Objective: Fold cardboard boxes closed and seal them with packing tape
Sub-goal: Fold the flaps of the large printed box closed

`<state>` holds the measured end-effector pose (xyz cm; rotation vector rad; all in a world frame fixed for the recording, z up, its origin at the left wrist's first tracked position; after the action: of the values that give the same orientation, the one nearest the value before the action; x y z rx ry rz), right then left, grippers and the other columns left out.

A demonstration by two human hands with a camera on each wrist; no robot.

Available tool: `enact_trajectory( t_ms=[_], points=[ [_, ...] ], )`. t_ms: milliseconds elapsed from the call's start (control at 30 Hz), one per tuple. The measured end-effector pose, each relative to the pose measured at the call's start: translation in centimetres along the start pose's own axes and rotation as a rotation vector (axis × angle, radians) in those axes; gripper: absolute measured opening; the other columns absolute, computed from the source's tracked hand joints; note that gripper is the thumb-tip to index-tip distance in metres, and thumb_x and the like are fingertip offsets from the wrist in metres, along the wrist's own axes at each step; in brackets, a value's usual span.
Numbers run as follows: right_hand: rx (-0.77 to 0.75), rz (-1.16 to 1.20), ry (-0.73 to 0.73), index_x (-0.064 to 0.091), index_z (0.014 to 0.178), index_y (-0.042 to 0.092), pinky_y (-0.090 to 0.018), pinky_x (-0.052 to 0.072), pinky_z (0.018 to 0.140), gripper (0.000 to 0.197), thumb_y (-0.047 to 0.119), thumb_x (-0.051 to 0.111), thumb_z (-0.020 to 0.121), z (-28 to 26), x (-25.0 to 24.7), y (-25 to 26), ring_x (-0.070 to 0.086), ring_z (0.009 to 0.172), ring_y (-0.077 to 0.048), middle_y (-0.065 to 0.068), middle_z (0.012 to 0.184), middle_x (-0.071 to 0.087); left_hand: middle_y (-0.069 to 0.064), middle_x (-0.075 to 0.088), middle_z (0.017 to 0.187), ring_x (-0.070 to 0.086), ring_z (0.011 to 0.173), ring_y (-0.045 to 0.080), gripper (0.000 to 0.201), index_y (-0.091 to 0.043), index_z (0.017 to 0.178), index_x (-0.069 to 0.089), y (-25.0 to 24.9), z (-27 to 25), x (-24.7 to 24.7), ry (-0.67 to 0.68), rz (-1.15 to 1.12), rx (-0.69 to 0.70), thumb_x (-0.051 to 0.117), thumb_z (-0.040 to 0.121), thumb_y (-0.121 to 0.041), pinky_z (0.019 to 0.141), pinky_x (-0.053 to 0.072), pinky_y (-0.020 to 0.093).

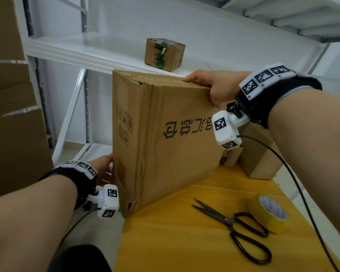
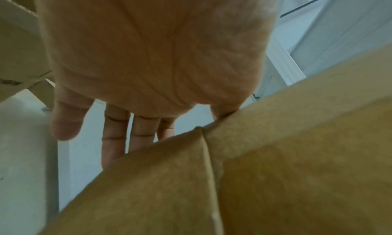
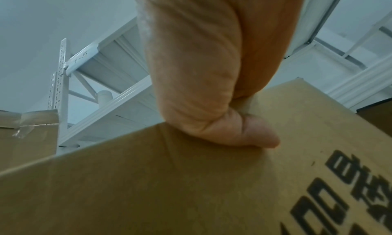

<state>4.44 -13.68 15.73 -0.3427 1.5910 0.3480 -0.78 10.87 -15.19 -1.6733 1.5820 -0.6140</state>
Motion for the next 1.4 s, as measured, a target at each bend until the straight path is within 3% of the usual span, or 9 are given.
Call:
enact_trajectory(
  t_ms=[133,400,567,667,867,1067,1200,1300,1400],
  points=[
    [-0.008,-0.005,-0.009,0.030,0.149,0.044,-0.046,0.051,0.098,0.092,-0.014,0.051,0.081,0.0,0.0,0.0,0.055,0.119,-0.025,0.006,0.142,0.052,0.022,0.066,0.099,0.065,0.093,0.036,0.074,0.007,0.112,0.057,0.0,0.5,-0.6,-0.047,-0.001,-0.051,0.049,0.091,-0.063,0.087,0.053,0.045],
    [0.026,-0.013,-0.022,0.029,0.150,0.045,-0.044,0.050,0.098,0.093,-0.013,0.051,0.081,-0.4,0.0,-1.0,0.054,0.117,-0.024,0.006,0.142,0.051,0.012,0.060,0.078,0.060,0.064,0.027,0.025,-0.006,0.109,0.058,-2.6,-0.2,-0.9,0.034,-0.286,0.160,0.042,0.104,-0.023,0.048,0.055,0.037],
    [0.043,0.016,-0.001,0.029,0.153,0.041,-0.040,0.045,0.100,0.094,-0.015,0.053,0.081,-0.9,-0.3,-1.2,0.050,0.122,-0.022,0.007,0.149,0.047,0.015,0.059,0.101,0.057,0.089,0.031,0.041,-0.007,0.140,0.047,-2.6,-0.9,0.3,0.109,-0.346,0.191,0.031,0.102,-0.008,0.075,0.051,0.047],
    [0.053,0.024,-0.022,0.028,0.153,0.040,-0.042,0.047,0.100,0.093,-0.013,0.051,0.081,-0.9,-0.2,-1.0,0.051,0.121,-0.024,0.004,0.147,0.048,0.015,0.059,0.099,0.056,0.082,0.029,0.043,-0.011,0.134,0.047,-3.1,-1.7,0.8,0.116,-0.346,0.236,0.032,0.097,0.004,0.071,0.051,0.042],
    [0.097,-0.017,-0.053,0.028,0.152,0.041,-0.043,0.051,0.096,0.088,-0.009,0.050,0.082,-1.3,-0.2,-1.1,0.057,0.115,-0.027,0.001,0.140,0.053,0.013,0.062,0.069,0.062,0.049,0.028,0.027,-0.005,0.096,0.056,-3.1,-2.7,2.1,0.117,-0.481,0.150,0.039,0.103,-0.024,0.047,0.056,0.035],
    [0.100,-0.128,-0.082,0.024,0.155,0.037,-0.039,0.050,0.082,0.083,-0.002,0.054,0.087,-1.0,0.1,-0.1,0.059,0.109,-0.028,-0.005,0.132,0.056,0.020,0.063,0.087,0.061,0.073,0.033,0.026,-0.007,0.117,0.051,-4.3,-3.5,1.7,0.016,-0.291,0.085,0.041,0.105,-0.027,0.062,0.048,0.046],
    [0.081,-0.157,-0.055,0.025,0.157,0.032,-0.038,0.045,0.090,0.081,-0.001,0.057,0.090,-1.1,-0.6,0.2,0.053,0.124,-0.028,-0.005,0.145,0.050,0.020,0.066,0.108,0.067,0.091,0.038,0.067,-0.017,0.138,0.049,-5.7,-3.0,1.0,0.155,-0.398,0.161,0.056,0.089,-0.062,0.079,0.055,0.053],
    [0.061,-0.209,-0.036,0.025,0.158,0.029,-0.044,0.040,0.107,0.074,0.005,0.058,0.095,-1.2,-0.9,0.5,0.047,0.134,-0.027,-0.004,0.152,0.045,0.020,0.054,0.138,0.053,0.124,0.043,0.126,-0.026,0.146,0.042,-6.1,-2.7,1.4,0.251,-0.286,0.303,0.057,0.043,-0.098,0.104,0.039,0.062],
    [0.051,-0.252,-0.052,0.023,0.159,0.028,-0.042,0.039,0.106,0.071,0.009,0.057,0.099,-1.2,-0.9,0.6,0.047,0.135,-0.026,-0.004,0.153,0.044,0.018,0.046,0.145,0.045,0.131,0.043,0.159,-0.028,0.150,0.033,-5.7,-3.0,1.9,0.275,-0.274,0.364,0.061,0.008,-0.096,0.105,0.037,0.062]
  ],
)
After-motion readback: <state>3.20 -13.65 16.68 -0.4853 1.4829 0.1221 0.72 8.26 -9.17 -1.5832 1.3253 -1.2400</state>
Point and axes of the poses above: each hand's wrist, its own z-axis towards the middle knuckle, its own x-axis out of the palm, y = z × x, the point moved 7 cm from there along z, towards the middle knuckle
